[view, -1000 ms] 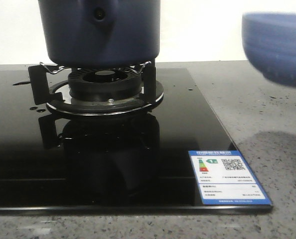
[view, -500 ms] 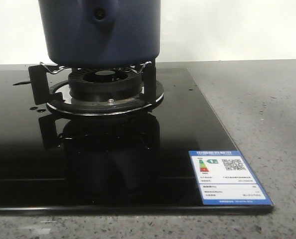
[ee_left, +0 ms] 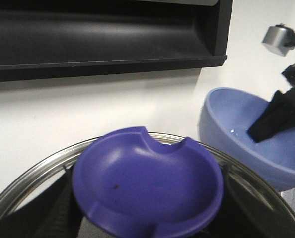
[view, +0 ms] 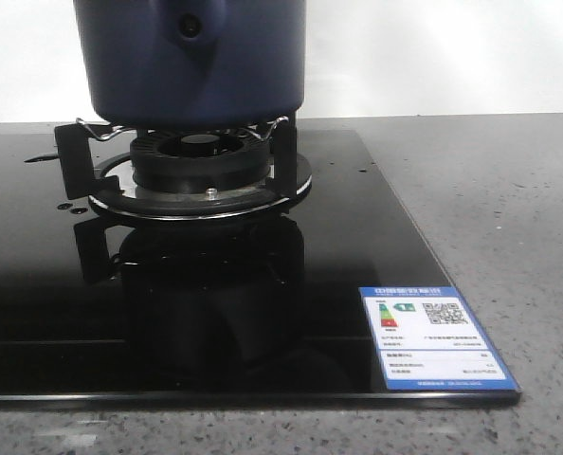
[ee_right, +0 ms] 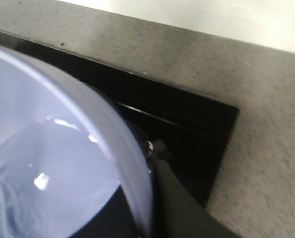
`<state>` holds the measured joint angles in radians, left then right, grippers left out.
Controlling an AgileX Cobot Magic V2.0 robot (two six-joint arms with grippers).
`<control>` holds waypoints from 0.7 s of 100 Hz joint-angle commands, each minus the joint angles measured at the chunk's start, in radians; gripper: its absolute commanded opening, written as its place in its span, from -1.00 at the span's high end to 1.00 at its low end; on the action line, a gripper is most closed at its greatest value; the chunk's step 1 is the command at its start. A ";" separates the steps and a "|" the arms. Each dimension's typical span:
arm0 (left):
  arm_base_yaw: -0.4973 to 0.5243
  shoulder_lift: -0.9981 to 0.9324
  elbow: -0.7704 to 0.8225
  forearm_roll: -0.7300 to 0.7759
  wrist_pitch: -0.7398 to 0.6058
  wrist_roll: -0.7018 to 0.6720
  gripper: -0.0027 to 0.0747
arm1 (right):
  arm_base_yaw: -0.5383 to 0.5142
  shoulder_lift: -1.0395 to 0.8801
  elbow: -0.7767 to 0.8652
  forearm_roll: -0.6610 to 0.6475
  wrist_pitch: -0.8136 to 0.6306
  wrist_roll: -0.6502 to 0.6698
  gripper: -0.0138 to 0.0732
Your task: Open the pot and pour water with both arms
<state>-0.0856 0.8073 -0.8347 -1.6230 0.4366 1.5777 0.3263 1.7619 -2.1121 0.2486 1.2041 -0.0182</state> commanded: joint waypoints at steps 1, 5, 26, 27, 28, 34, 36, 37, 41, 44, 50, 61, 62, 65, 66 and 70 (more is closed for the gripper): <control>-0.006 -0.014 -0.031 -0.058 0.001 -0.008 0.33 | 0.027 -0.022 -0.042 -0.023 -0.135 0.006 0.81; -0.006 -0.014 -0.031 -0.058 0.001 -0.008 0.33 | 0.036 -0.016 -0.042 -0.033 -0.160 0.006 0.81; -0.006 -0.014 -0.031 -0.058 0.000 -0.008 0.33 | 0.094 0.010 -0.042 -0.169 -0.286 0.006 0.81; -0.006 -0.014 -0.031 -0.058 0.000 -0.008 0.33 | 0.099 0.012 -0.042 -0.186 -0.292 0.006 0.81; -0.006 -0.014 -0.031 -0.058 0.000 -0.008 0.33 | 0.102 0.012 -0.040 -0.195 -0.295 0.006 0.81; -0.010 -0.014 -0.031 -0.058 0.000 -0.008 0.33 | 0.129 0.019 -0.040 -0.275 -0.316 0.006 0.81; -0.010 -0.014 -0.031 -0.058 -0.001 -0.008 0.33 | 0.135 0.022 -0.040 -0.304 -0.321 0.006 0.81; -0.012 -0.014 -0.031 -0.058 -0.003 -0.008 0.33 | 0.142 0.022 -0.040 -0.314 -0.323 0.006 0.81; -0.019 -0.014 -0.031 -0.058 -0.009 -0.008 0.33 | 0.160 0.024 -0.040 -0.374 -0.332 0.006 0.81; -0.021 -0.014 -0.031 -0.058 -0.008 -0.008 0.33 | 0.174 0.026 -0.040 -0.416 -0.338 0.006 0.81; -0.027 -0.014 -0.031 -0.054 -0.011 -0.008 0.33 | 0.197 0.028 -0.040 -0.507 -0.350 0.006 0.81; -0.029 -0.014 -0.031 -0.054 -0.012 -0.008 0.33 | 0.236 0.032 -0.040 -0.615 -0.389 0.018 0.81; -0.029 -0.014 -0.031 -0.054 -0.012 -0.008 0.33 | 0.240 0.032 -0.040 -0.628 -0.394 0.018 0.81; -0.029 -0.014 -0.031 -0.054 -0.012 -0.008 0.33 | 0.247 0.034 -0.040 -0.659 -0.402 0.036 0.81; -0.029 -0.014 -0.031 -0.054 -0.012 -0.008 0.33 | 0.249 0.034 -0.040 -0.667 -0.404 0.046 0.81; -0.029 -0.014 -0.031 -0.054 -0.012 -0.008 0.33 | 0.258 0.034 -0.040 -0.719 -0.411 0.072 0.81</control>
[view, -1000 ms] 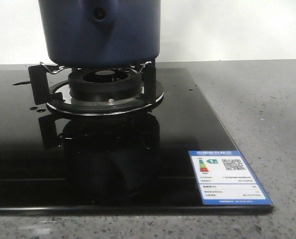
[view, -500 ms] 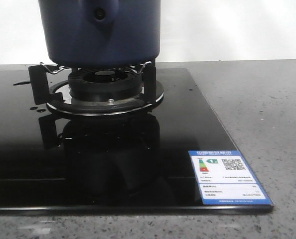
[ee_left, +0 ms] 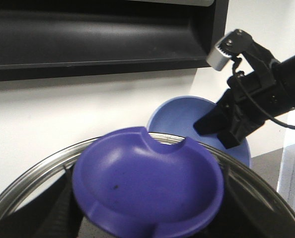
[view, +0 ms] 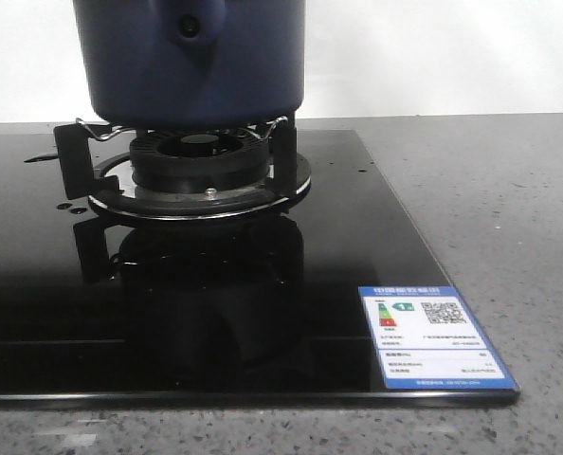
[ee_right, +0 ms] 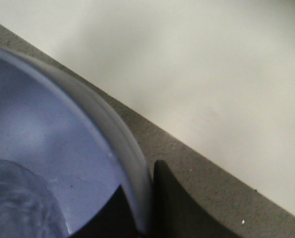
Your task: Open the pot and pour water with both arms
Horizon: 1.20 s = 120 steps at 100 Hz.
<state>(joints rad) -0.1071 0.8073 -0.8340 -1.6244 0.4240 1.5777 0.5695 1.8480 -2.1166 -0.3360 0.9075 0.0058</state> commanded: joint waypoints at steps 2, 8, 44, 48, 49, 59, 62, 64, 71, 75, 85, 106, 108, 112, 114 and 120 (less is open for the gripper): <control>-0.008 -0.014 -0.032 -0.053 0.001 -0.008 0.33 | 0.018 -0.050 -0.036 -0.160 -0.119 0.063 0.81; -0.008 -0.014 -0.032 -0.053 0.001 -0.008 0.33 | 0.028 -0.048 -0.036 -0.237 -0.128 0.104 0.81; -0.014 -0.014 -0.032 -0.053 -0.005 -0.008 0.33 | 0.079 -0.045 -0.036 -0.490 -0.213 0.128 0.81; -0.023 -0.014 -0.032 -0.053 -0.014 -0.008 0.33 | 0.082 -0.045 -0.036 -0.512 -0.224 0.128 0.81; -0.026 -0.014 -0.032 -0.053 -0.017 -0.008 0.33 | 0.084 -0.045 -0.036 -0.515 -0.226 0.128 0.81; -0.035 -0.014 -0.032 -0.053 -0.021 -0.008 0.34 | 0.094 -0.045 -0.036 -0.581 -0.251 0.128 0.81; -0.035 -0.014 -0.032 -0.053 -0.021 -0.008 0.34 | 0.099 -0.045 -0.036 -0.605 -0.260 0.128 0.81; -0.035 -0.014 -0.032 -0.053 -0.023 -0.008 0.34 | 0.101 -0.045 -0.036 -0.619 -0.261 0.128 0.81; -0.035 -0.014 -0.032 -0.053 -0.028 -0.008 0.34 | 0.110 -0.045 -0.036 -0.674 -0.278 0.128 0.81; -0.035 -0.014 -0.032 -0.053 -0.028 -0.008 0.34 | 0.116 -0.045 -0.036 -0.703 -0.290 0.128 0.81; -0.042 -0.014 -0.032 -0.053 -0.034 -0.008 0.34 | 0.131 -0.045 -0.036 -0.803 -0.328 0.128 0.81; -0.055 -0.014 -0.032 -0.050 -0.049 -0.008 0.34 | 0.147 -0.045 -0.036 -0.896 -0.385 0.128 0.79; -0.055 -0.014 -0.032 -0.050 -0.051 -0.008 0.34 | 0.148 -0.045 -0.036 -0.903 -0.385 0.128 0.77; -0.055 -0.014 -0.032 -0.050 -0.052 -0.008 0.34 | 0.150 -0.045 -0.036 -0.924 -0.391 0.128 0.77; -0.056 -0.014 -0.032 -0.050 -0.052 -0.008 0.34 | 0.150 -0.045 -0.036 -0.935 -0.394 0.128 0.77; -0.058 -0.014 -0.032 -0.050 -0.052 -0.008 0.34 | 0.150 -0.045 -0.036 -0.964 -0.397 0.128 0.77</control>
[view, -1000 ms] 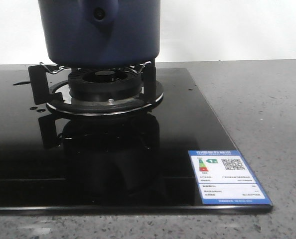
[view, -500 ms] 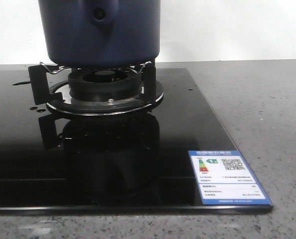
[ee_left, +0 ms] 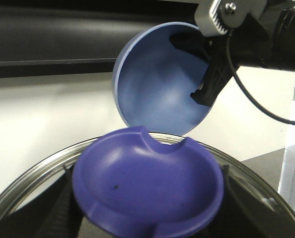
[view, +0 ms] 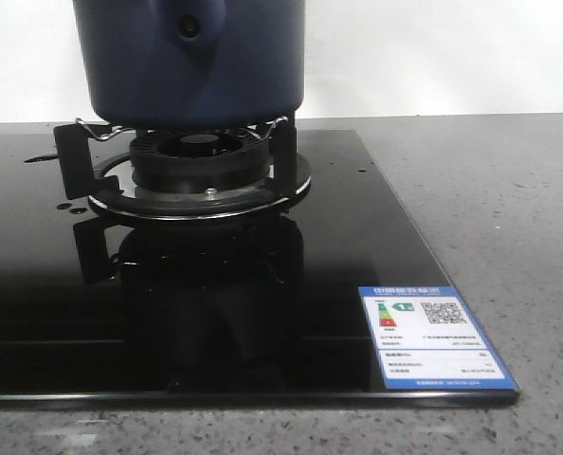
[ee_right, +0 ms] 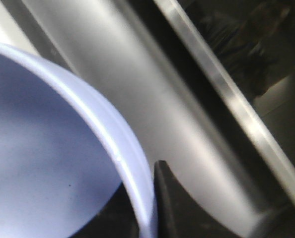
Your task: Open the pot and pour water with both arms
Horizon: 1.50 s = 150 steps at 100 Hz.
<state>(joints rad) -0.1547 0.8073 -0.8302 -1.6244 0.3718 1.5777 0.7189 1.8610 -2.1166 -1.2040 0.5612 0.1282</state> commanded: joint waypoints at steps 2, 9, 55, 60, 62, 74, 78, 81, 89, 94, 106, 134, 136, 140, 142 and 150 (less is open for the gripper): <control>-0.015 -0.014 -0.036 -0.050 -0.002 -0.008 0.34 | 0.000 -0.058 -0.036 -0.096 -0.050 0.006 0.77; -0.027 -0.014 -0.036 -0.048 -0.013 -0.008 0.34 | 0.000 -0.058 -0.036 -0.107 -0.050 0.006 0.77; -0.039 -0.007 -0.036 -0.029 -0.025 -0.008 0.34 | 0.000 -0.058 -0.036 -0.026 0.013 0.069 0.78; -0.039 -0.007 -0.036 -0.029 -0.025 -0.008 0.34 | 0.000 -0.058 -0.036 0.056 0.077 0.094 0.78; -0.039 -0.007 -0.036 -0.029 -0.025 -0.008 0.34 | 0.000 -0.058 -0.036 0.094 0.109 0.094 0.78; -0.039 -0.005 -0.036 -0.029 -0.025 -0.008 0.34 | -0.021 -0.057 -0.036 0.299 0.263 0.095 0.78; -0.039 -0.002 -0.036 -0.029 -0.025 -0.008 0.34 | -0.035 -0.057 -0.036 0.362 0.307 0.095 0.78; -0.039 0.002 -0.036 -0.029 -0.025 -0.008 0.34 | -0.046 -0.057 -0.038 0.400 0.334 0.095 0.78; -0.055 0.012 -0.036 -0.029 -0.025 -0.008 0.34 | -0.087 -0.063 -0.050 0.493 0.421 0.095 0.78; -0.069 0.014 -0.036 -0.029 -0.025 -0.008 0.34 | -0.117 -0.069 -0.063 0.551 0.463 0.095 0.78; -0.101 0.035 -0.038 -0.029 -0.025 -0.005 0.34 | -0.214 -0.114 -0.088 0.700 0.542 0.095 0.78; -0.159 0.108 -0.039 -0.035 -0.025 0.000 0.34 | -0.534 -0.200 -0.058 1.128 0.758 0.038 0.78; -0.162 0.113 -0.040 -0.035 -0.022 0.000 0.34 | -0.558 -0.210 -0.041 1.162 0.758 0.038 0.78; -0.170 0.123 -0.042 -0.035 -0.021 0.006 0.34 | -0.591 -0.225 0.000 1.204 0.758 0.038 0.78; -0.175 0.127 -0.044 -0.035 -0.021 0.011 0.34 | -0.607 -0.233 0.023 1.214 0.758 0.038 0.78; -0.186 0.139 -0.056 -0.035 -0.021 0.021 0.34 | -0.651 -0.272 0.122 1.204 0.758 0.038 0.78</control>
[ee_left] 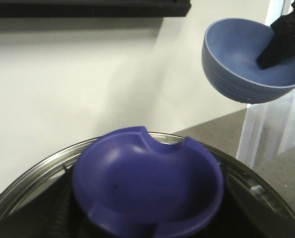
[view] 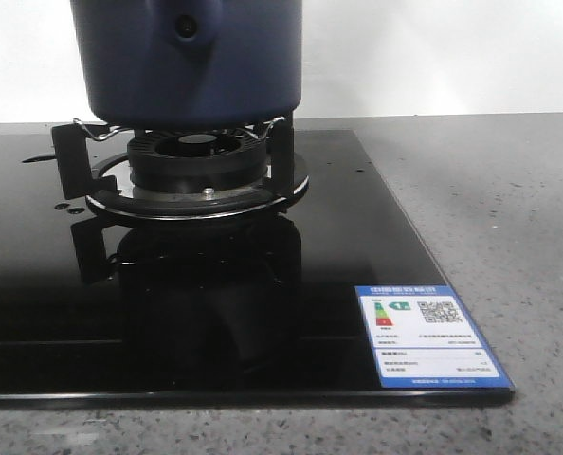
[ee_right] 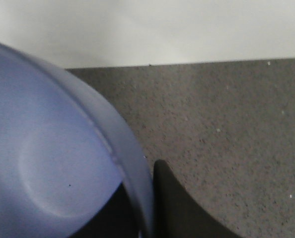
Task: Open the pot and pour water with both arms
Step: 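Lower the bowl back onto the counter and open the right gripper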
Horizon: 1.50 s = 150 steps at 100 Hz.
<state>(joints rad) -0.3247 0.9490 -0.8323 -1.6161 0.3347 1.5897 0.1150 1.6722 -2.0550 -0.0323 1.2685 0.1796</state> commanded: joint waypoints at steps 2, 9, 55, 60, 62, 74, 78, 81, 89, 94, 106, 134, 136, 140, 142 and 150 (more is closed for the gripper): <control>-0.022 0.000 -0.057 -0.044 0.016 0.009 0.34 | -0.057 -0.090 0.092 0.020 0.050 -0.014 0.78; -0.039 0.012 -0.077 -0.044 0.016 0.014 0.34 | -0.086 -0.129 0.207 -0.002 0.049 -0.021 0.78; -0.089 0.129 -0.173 -0.044 0.012 0.035 0.34 | -0.204 -0.306 0.843 0.064 -0.142 -0.040 0.78; -0.089 0.145 -0.184 -0.044 0.012 0.035 0.34 | -0.204 -0.309 0.863 0.064 -0.147 -0.040 0.78; -0.089 0.151 -0.188 -0.044 0.014 0.035 0.34 | -0.204 -0.309 0.867 0.064 -0.149 -0.040 0.78; -0.089 0.187 -0.205 -0.044 0.016 0.035 0.34 | -0.204 -0.314 0.869 0.064 -0.146 -0.040 0.70; -0.089 0.199 -0.210 -0.044 0.018 0.035 0.34 | -0.204 -0.317 0.869 0.064 -0.146 -0.040 0.61; -0.089 0.207 -0.213 -0.044 0.018 0.035 0.34 | -0.204 -0.319 0.869 0.063 -0.146 -0.040 0.53; -0.089 0.230 -0.215 -0.044 0.019 0.035 0.34 | -0.204 -0.319 0.869 0.057 -0.126 -0.040 0.24; -0.089 0.246 -0.215 -0.044 0.019 0.035 0.34 | -0.204 -0.319 0.869 0.055 -0.122 -0.040 0.04; -0.089 0.275 -0.215 -0.049 0.019 0.069 0.34 | -0.204 -0.348 0.852 0.053 -0.140 -0.040 -0.22; -0.089 0.324 -0.215 -0.225 0.080 0.276 0.34 | -0.204 -0.531 0.654 0.083 -0.188 -0.040 -0.18; -0.089 0.328 -0.215 -0.234 0.080 0.280 0.34 | -0.204 -0.546 0.643 0.086 -0.188 -0.040 -0.14; -0.089 0.338 -0.215 -0.243 0.080 0.294 0.34 | -0.204 -0.570 0.615 0.090 -0.187 -0.040 -0.03; -0.089 0.344 -0.215 -0.243 0.080 0.294 0.34 | -0.204 -0.585 0.603 0.092 -0.187 -0.040 0.06; -0.089 0.365 -0.223 -0.243 0.101 0.294 0.34 | -0.204 -0.645 0.570 0.092 -0.191 -0.065 0.57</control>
<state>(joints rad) -0.4060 1.3267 -1.0082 -1.7781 0.3735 1.8707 -0.0819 1.0991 -1.4222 0.0557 1.1200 0.1428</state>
